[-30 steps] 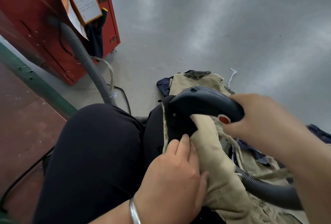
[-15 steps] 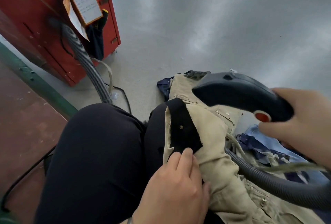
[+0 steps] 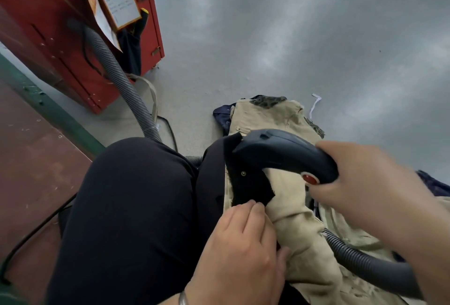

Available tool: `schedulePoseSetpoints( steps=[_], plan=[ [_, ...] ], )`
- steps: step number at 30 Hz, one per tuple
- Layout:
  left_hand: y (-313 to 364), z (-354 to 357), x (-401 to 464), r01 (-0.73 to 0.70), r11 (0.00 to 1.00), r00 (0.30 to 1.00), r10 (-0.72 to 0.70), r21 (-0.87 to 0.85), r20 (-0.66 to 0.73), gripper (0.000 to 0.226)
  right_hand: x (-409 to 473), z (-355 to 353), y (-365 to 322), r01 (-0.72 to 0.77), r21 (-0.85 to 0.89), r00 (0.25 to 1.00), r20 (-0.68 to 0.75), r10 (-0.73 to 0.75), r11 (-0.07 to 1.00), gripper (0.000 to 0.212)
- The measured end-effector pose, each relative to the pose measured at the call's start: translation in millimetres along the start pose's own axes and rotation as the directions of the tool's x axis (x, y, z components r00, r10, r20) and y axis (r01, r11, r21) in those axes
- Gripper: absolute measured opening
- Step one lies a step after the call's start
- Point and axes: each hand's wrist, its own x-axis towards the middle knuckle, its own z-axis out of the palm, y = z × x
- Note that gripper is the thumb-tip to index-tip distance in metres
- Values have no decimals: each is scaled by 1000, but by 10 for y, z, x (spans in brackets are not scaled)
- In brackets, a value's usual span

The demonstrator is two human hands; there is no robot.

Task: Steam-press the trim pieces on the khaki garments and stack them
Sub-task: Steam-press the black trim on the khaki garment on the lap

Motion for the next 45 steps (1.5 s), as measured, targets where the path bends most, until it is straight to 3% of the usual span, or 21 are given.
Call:
schedulePoseSetpoints(
  steps=[8,11,14,20,25,29,34,39,45],
  plan=[
    [-19,-76,-3,8,998,999,-6,-56,34,38,540,-154,-104,25,137,993,-114,-9,990,14],
    [-56,-116,-7,39,998,995,-35,-42,97,49,341,-246,25,67,204,986,-165,-33,977,21],
    [-43,-134,10,48,999,991,-44,-26,130,51,84,-244,160,117,170,983,-161,-89,978,36],
    [33,-96,23,22,1000,990,-24,20,140,47,-262,-139,312,54,115,988,-148,-37,992,43],
    [47,-26,29,-40,999,989,42,-17,141,44,-166,5,149,-11,-17,1000,2,11,1000,22],
    [4,-67,44,-53,999,987,54,-9,153,43,107,7,-14,30,19,999,-37,-30,999,14],
    [44,-100,11,-39,999,993,42,-28,108,38,541,-36,-221,52,38,994,-95,-48,998,10],
    [29,-109,-19,-20,1000,998,21,-12,59,42,276,-187,30,69,158,982,-185,-40,985,15],
    [56,-33,-7,-75,997,995,76,27,-68,15,-295,-169,356,28,185,992,-127,-4,982,38]
  ],
)
